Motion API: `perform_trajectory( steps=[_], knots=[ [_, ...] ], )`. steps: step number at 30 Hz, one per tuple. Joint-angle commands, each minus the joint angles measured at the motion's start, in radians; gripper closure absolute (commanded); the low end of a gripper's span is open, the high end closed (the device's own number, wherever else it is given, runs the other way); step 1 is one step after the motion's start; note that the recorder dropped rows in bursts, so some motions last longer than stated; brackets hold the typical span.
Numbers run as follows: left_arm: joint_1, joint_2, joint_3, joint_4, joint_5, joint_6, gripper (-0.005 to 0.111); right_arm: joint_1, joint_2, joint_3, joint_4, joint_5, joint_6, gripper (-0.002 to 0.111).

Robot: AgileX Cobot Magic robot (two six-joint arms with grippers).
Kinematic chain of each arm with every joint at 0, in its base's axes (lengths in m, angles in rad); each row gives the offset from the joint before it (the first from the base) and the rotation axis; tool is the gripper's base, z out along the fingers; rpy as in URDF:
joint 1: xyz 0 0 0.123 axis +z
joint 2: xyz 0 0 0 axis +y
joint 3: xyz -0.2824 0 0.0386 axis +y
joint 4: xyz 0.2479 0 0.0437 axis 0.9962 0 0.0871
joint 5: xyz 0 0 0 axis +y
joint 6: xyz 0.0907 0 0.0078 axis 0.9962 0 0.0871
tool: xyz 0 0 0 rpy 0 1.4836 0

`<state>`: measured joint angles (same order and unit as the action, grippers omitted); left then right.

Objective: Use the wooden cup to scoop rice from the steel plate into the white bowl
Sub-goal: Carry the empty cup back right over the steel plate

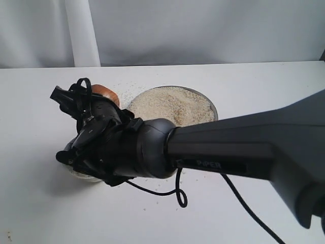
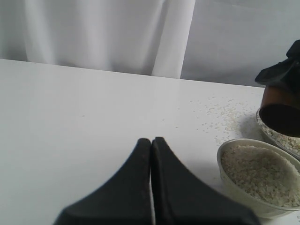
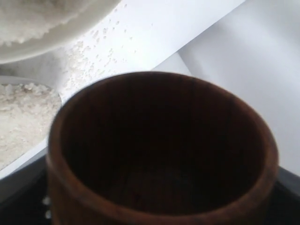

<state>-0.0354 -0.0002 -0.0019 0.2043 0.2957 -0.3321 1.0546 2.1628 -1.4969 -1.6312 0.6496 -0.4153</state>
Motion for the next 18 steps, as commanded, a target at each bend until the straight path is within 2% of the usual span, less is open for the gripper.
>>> perform_trajectory(
  steps=[1,11,15,18],
  knots=[
    [-0.005,0.0,0.002,-0.005,-0.009,-0.004,0.107,-0.037,-0.007,-0.006,0.003,0.01,0.019,0.108],
    [-0.005,0.0,0.002,-0.005,-0.009,-0.004,0.107,-0.04,-0.007,-0.006,0.032,-0.013,0.048,0.108],
    [-0.005,0.0,0.002,-0.005,-0.009,-0.004,0.107,-0.04,-0.007,-0.006,0.105,-0.019,0.066,0.108],
    [-0.005,0.0,0.002,-0.005,-0.009,-0.004,0.107,-0.04,-0.007,-0.006,0.116,-0.034,0.182,0.108]
  ],
)
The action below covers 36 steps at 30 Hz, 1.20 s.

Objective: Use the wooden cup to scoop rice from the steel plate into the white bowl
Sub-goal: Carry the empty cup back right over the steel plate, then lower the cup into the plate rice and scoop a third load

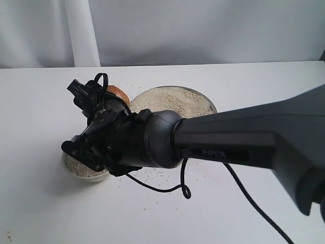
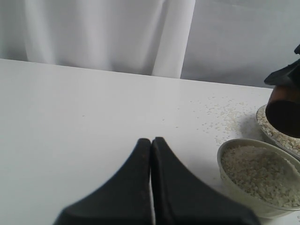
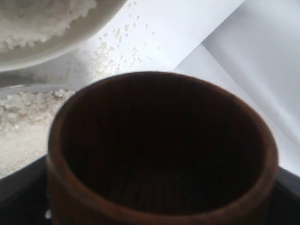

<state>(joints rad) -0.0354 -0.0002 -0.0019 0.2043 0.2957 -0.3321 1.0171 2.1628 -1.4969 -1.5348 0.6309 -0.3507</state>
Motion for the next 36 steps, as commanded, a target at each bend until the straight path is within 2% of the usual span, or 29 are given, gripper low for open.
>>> perform_trajectory(
  steps=[1,5,10,17,22,25,28,36],
  knots=[
    [-0.005,0.0,0.002,-0.005,-0.009,-0.004,0.107,-0.002,-0.01,-0.006,0.02,-0.015,0.142,0.108],
    [-0.005,0.0,0.002,-0.005,-0.009,-0.004,0.107,-0.032,-0.044,-0.006,0.082,-0.021,0.236,0.108],
    [-0.005,0.0,0.002,-0.005,-0.009,-0.004,0.107,-0.125,-0.141,-0.006,0.308,-0.061,0.234,0.108],
    [-0.005,0.0,0.002,-0.005,-0.009,-0.004,0.107,-0.293,-0.191,-0.006,0.659,-0.037,0.013,0.108],
    [-0.005,0.0,0.002,-0.005,-0.009,-0.004,0.107,-0.381,-0.177,-0.006,0.786,-0.034,-0.065,0.108],
    [-0.005,0.0,0.002,-0.005,-0.009,-0.004,0.107,-0.413,-0.147,-0.006,0.775,-0.031,-0.086,0.108],
    [-0.005,0.0,0.002,-0.005,-0.009,-0.004,0.107,-0.423,-0.066,-0.006,0.606,0.03,-0.091,0.108],
    [-0.005,0.0,0.002,-0.005,-0.009,-0.004,0.107,-0.423,0.076,-0.006,0.297,0.118,-0.087,0.108]
  ],
)
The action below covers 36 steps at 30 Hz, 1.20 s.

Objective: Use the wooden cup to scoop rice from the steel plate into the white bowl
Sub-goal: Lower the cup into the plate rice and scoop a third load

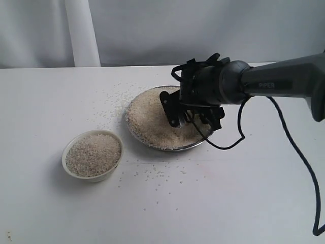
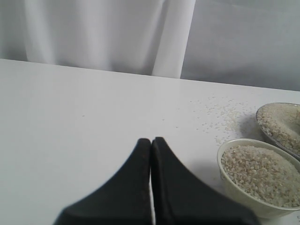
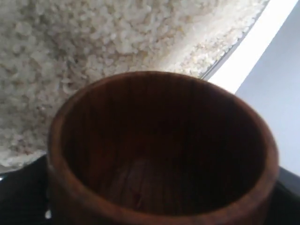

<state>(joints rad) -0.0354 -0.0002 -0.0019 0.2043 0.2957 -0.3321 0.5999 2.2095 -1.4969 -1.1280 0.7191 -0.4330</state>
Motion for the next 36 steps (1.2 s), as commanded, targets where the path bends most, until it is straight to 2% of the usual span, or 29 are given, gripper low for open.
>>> perform_trajectory(
  steps=[1,14,18,28,32,36],
  knots=[
    [-0.005,0.0,0.002,-0.005,-0.009,-0.004,0.107,-0.005,0.037,-0.006,-0.121,0.03,-0.005,0.108],
    [-0.005,0.0,0.002,-0.005,-0.009,-0.004,0.107,0.05,0.194,-0.211,-0.12,0.142,-0.083,0.108],
    [-0.005,0.0,0.002,-0.005,-0.009,-0.004,0.107,0.055,0.221,-0.228,-0.127,0.158,-0.083,0.108],
    [-0.005,0.0,0.002,-0.005,-0.009,-0.004,0.107,0.098,0.224,-0.228,0.019,0.058,-0.083,0.108],
    [-0.005,0.0,0.002,-0.005,-0.009,-0.004,0.107,0.097,0.224,-0.228,0.063,0.052,-0.073,0.108],
    [-0.005,0.0,0.002,-0.005,-0.009,-0.004,0.107,0.058,0.224,-0.228,0.195,0.012,0.0,0.108]
  ],
)
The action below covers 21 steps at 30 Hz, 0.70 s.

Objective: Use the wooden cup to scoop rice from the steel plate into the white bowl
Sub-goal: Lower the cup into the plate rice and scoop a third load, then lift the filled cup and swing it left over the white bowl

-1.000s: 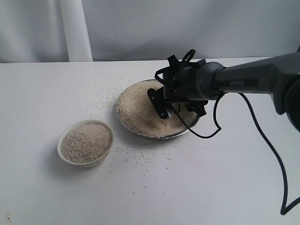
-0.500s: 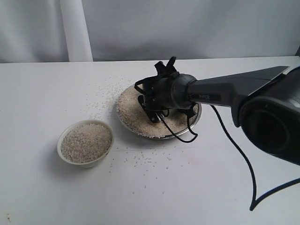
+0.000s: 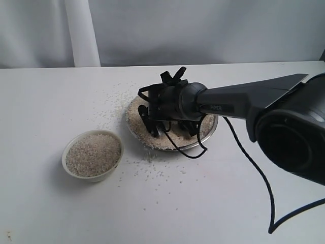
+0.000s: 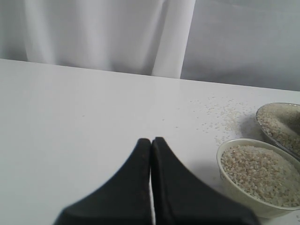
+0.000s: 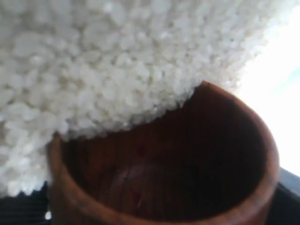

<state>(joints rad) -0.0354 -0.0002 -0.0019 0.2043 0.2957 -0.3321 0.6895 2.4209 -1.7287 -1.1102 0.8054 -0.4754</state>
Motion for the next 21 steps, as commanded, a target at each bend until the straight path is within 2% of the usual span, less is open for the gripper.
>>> perform_trajectory(
  steps=[1,6,21],
  knots=[
    [-0.005,0.0,0.002,-0.005,-0.009,-0.004,0.107,-0.04,0.013,0.004,0.208,-0.086,0.043,0.108],
    [-0.005,0.0,0.002,-0.005,-0.009,-0.004,0.107,-0.078,-0.004,0.006,0.427,-0.198,0.043,0.108],
    [-0.005,0.0,0.002,-0.005,-0.009,-0.004,0.107,-0.111,-0.104,0.006,0.713,-0.325,0.011,0.108]
  ],
)
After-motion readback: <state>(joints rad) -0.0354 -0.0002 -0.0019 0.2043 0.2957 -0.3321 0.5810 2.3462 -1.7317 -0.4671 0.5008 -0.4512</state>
